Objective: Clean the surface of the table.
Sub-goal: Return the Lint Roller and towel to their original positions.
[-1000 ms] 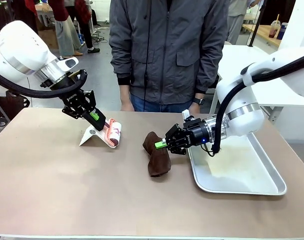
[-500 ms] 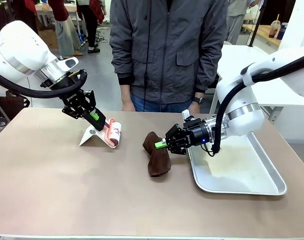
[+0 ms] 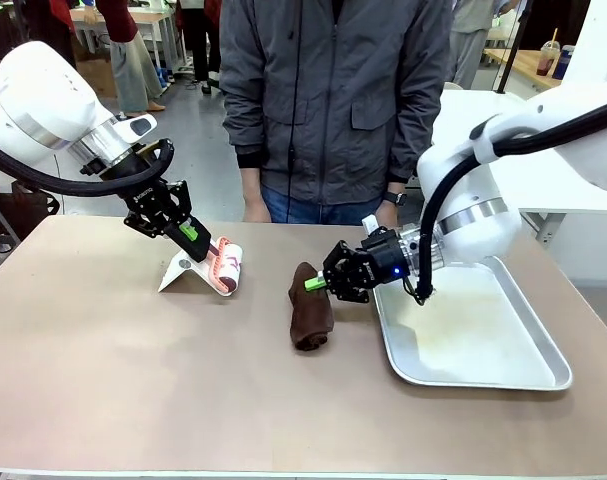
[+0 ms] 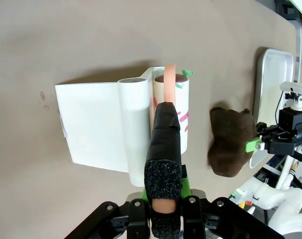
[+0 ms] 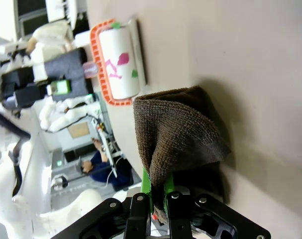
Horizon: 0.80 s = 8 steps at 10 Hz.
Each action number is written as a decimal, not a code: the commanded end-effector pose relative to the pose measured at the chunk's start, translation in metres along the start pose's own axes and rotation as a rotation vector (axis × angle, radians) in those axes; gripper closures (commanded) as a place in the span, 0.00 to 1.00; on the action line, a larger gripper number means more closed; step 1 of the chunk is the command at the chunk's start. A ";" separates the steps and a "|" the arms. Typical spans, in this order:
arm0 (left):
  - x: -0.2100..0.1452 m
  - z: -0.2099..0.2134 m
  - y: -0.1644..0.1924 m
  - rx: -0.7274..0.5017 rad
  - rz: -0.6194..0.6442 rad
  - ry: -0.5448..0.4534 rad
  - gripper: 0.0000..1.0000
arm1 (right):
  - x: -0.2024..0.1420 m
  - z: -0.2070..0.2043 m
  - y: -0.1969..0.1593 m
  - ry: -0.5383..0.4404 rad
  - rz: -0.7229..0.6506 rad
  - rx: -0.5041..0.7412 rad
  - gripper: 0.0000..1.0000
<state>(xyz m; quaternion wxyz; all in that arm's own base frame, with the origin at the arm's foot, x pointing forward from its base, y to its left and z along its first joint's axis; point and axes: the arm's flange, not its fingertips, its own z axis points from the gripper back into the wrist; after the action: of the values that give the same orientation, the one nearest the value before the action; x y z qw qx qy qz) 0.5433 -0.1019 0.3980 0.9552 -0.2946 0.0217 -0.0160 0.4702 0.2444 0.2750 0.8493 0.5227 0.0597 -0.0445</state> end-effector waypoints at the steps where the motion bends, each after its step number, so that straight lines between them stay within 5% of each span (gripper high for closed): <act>1: -0.001 0.000 0.002 -0.008 -0.005 -0.002 0.78 | 0.002 -0.012 0.012 -0.046 -0.050 -0.030 0.89; 3: -0.001 0.000 0.002 -0.008 -0.005 -0.002 0.78 | 0.002 -0.008 0.011 -0.070 -0.057 -0.050 0.89; 4: 0.000 0.000 0.000 0.000 0.000 0.000 0.78 | 0.001 -0.006 0.009 -0.071 -0.069 -0.056 0.72; 5: -0.001 -0.001 -0.002 0.008 -0.007 0.000 0.24 | 0.000 -0.004 0.007 -0.062 -0.067 -0.061 0.32; 6: -0.001 -0.001 -0.005 0.013 -0.013 0.006 0.20 | -0.001 -0.002 0.006 -0.057 -0.073 -0.064 0.15; 7: -0.001 -0.001 -0.005 0.014 -0.012 0.005 0.00 | -0.001 -0.001 0.003 -0.049 -0.080 -0.072 0.00; 8: -0.001 -0.001 -0.004 0.013 -0.011 0.001 0.00 | -0.002 0.000 0.000 -0.042 -0.084 -0.073 0.00</act>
<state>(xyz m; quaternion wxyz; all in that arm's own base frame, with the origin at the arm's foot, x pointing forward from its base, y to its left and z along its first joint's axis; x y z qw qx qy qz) 0.5428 -0.1041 0.3979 0.9554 -0.2938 0.0224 -0.0185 0.4708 0.2472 0.2729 0.8640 0.4943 0.0544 -0.0791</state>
